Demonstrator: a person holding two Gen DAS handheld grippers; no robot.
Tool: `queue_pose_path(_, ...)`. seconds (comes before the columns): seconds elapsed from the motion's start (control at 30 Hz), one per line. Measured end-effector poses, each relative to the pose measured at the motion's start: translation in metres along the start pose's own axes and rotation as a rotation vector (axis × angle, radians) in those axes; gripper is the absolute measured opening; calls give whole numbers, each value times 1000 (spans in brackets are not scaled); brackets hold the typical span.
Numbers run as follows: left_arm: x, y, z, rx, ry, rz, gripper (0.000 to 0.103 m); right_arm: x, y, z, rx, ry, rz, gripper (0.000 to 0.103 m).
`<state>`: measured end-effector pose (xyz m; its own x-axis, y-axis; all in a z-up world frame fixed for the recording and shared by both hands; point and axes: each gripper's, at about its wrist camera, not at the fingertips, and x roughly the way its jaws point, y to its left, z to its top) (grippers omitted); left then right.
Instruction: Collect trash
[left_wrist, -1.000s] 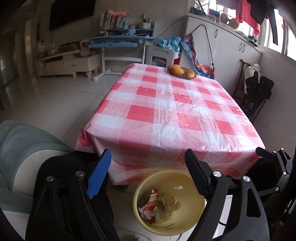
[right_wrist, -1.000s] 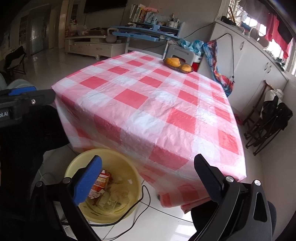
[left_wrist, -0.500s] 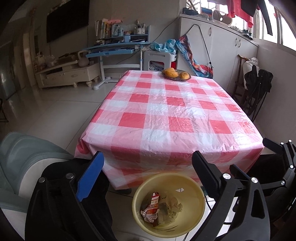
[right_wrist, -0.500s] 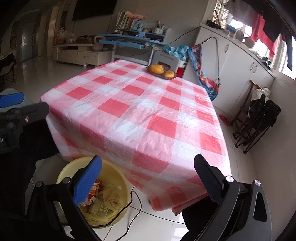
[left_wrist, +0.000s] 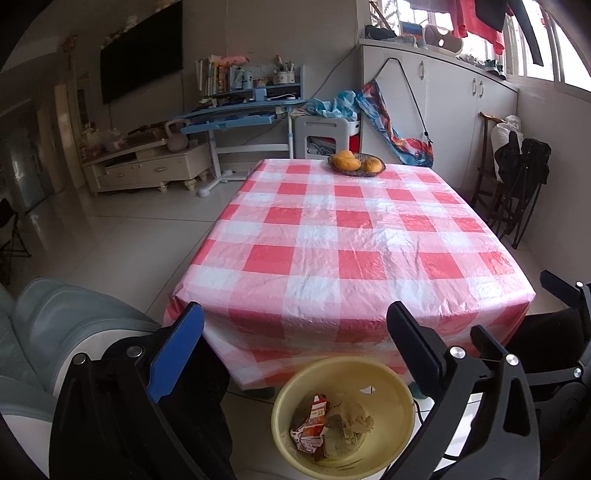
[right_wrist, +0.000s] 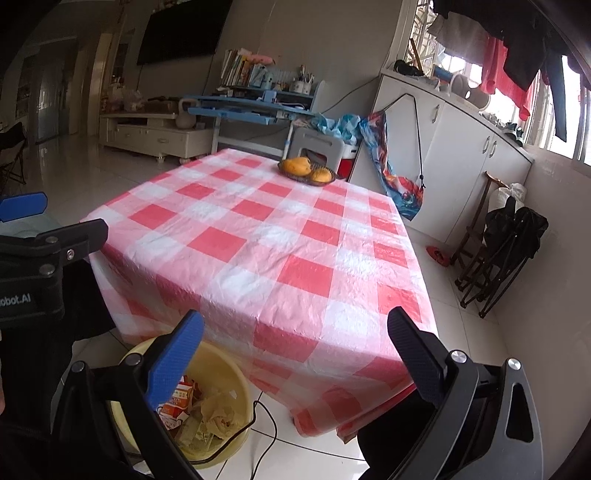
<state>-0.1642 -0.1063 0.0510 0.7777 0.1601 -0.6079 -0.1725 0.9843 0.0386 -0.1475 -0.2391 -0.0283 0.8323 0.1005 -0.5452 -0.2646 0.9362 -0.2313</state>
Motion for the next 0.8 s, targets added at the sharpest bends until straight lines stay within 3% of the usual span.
queue_pose_path(0.33,2,10,1,-19,1,33,96,-9,5,2,-7,-76,12,95)
queue_pose_path(0.8,1,15,4,-25,-10,71,96,-11,10,2,-40,-96,17,95)
